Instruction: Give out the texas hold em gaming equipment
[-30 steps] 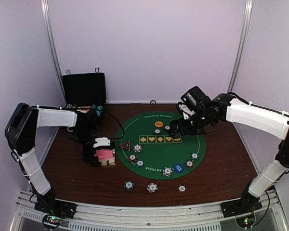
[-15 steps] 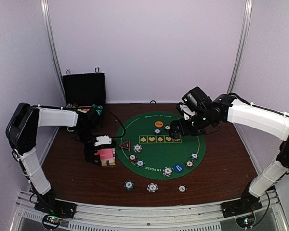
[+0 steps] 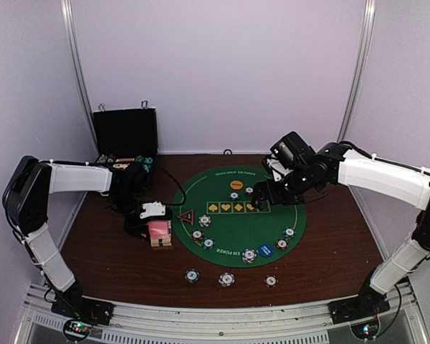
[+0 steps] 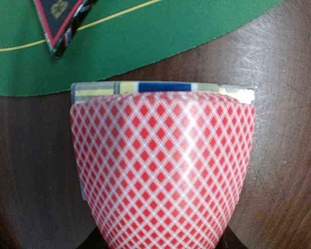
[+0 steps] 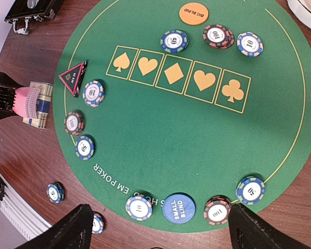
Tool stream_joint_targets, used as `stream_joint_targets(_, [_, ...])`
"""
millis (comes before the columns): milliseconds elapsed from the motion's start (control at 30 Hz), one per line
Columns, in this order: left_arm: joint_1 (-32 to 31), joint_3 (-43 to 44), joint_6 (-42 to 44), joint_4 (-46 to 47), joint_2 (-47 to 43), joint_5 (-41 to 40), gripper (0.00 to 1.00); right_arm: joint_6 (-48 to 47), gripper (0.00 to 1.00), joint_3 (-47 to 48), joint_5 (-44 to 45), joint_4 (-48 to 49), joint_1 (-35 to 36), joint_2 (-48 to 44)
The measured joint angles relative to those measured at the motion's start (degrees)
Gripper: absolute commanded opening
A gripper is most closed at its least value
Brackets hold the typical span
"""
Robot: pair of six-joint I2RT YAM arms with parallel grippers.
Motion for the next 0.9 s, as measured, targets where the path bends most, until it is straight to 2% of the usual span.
stream_joint_targets(100, [-0.09,-0.13,-0.15,0.87,-0.81,-0.46,0.28,0.02,0.93,-0.02,-0.24,0.28,0.07,0.00])
stream_joint_targets(300, [-0.09,-0.13,-0.17,1.81,-1.07,-1.14,0.27,0.04,0.92,-0.09,-0.61,0.50,0.09,0.00])
stream_joint_targets(333, [-0.09,-0.13,-0.20,1.90,-1.07,-1.27,0.30,0.07,0.92,-0.17,-0.74,0.61,0.09,0.00])
stream_joint_targets(433, [-0.11,-0.15,-0.24,1.95,-1.07,-1.49,0.77,0.09,0.92,-0.63,-1.09,0.72,0.09,0.00])
stream_joint_targets(467, [-0.11,-0.15,-0.28,1.92,-1.07,-1.55,0.89,0.11,0.92,-0.74,-1.20,0.72,0.09,0.00])
stream_joint_targets(500, [-0.11,-0.15,-0.20,1.88,-1.07,-1.55,0.95,0.13,0.92,-0.83,-1.29,0.72,0.09,0.00])
stream_joint_targets(533, [-0.11,-0.15,-0.26,1.79,-1.07,-1.55,0.97,0.15,0.92,-0.90,-1.31,0.72,0.09,0.00])
stream_joint_targets(900, [-0.48,-0.20,-0.33,0.98,-1.07,-1.55,0.98,0.28,0.92,-1.07,-1.46,0.72,0.11,0.00])
